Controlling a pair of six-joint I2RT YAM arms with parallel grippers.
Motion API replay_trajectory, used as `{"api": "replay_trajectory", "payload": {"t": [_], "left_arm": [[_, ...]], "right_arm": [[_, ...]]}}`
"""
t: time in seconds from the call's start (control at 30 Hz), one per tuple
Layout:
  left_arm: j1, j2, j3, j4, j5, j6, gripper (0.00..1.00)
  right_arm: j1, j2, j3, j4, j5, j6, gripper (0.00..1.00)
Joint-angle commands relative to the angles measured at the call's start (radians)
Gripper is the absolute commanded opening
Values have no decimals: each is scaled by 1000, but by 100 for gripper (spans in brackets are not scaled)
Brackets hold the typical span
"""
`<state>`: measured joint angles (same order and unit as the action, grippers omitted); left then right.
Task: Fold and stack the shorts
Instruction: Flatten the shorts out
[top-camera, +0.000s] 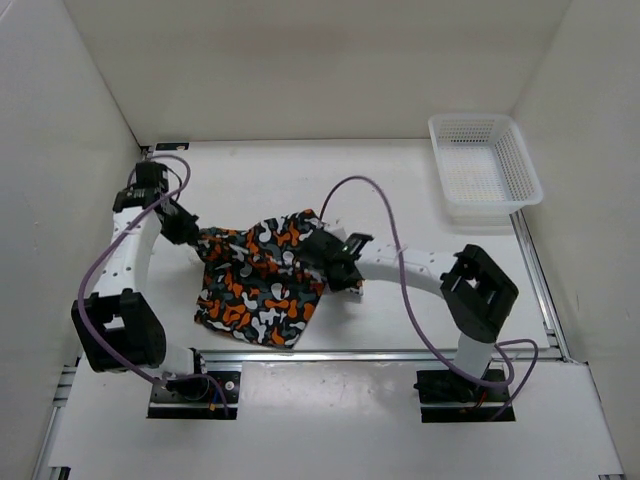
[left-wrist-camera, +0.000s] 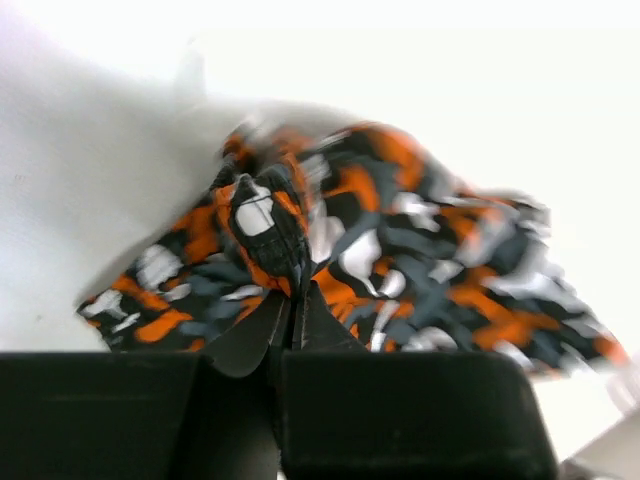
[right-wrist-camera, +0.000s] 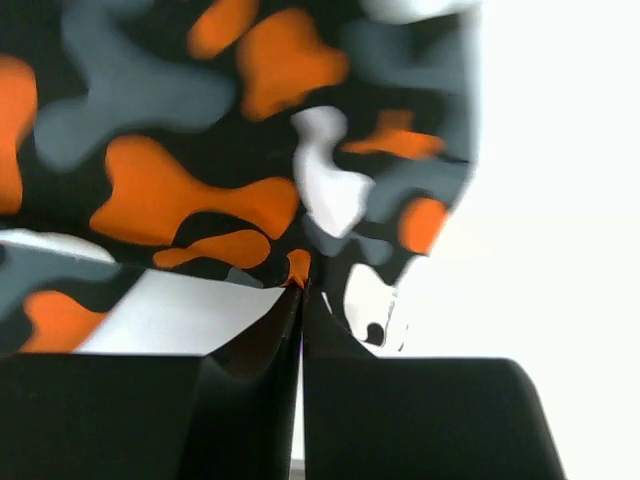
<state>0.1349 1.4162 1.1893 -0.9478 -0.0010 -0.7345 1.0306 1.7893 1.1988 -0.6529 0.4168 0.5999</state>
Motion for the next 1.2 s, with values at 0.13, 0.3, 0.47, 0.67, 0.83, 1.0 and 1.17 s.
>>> {"api": "replay_trajectory", "payload": {"t": [0.13, 0.3, 0.47, 0.67, 0.83, 1.0, 1.17], "left_arm": [[-49, 88, 505, -45, 21, 66, 11], [-83, 161, 850, -54, 59, 96, 11], [-83, 144, 1073, -54, 110, 129, 11], [-92, -47, 804, -3, 131, 129, 11], [-104, -118, 708, 6, 153, 129, 11], [-164, -137, 799, -3, 153, 129, 11], [-210, -137, 869, -36, 153, 129, 11]], "right_arm": [[-342, -119, 473, -70, 105, -261, 0], [-455, -97, 858, -116, 83, -327, 0], [-469, -203, 915, -102, 103, -350, 0], [-469, -436, 554, 2, 117, -324, 0], [-469, -557, 459, 4, 140, -336, 0], [-478, -590, 556, -43, 149, -359, 0], [-478, -613, 594, -53, -34, -388, 0]]}}
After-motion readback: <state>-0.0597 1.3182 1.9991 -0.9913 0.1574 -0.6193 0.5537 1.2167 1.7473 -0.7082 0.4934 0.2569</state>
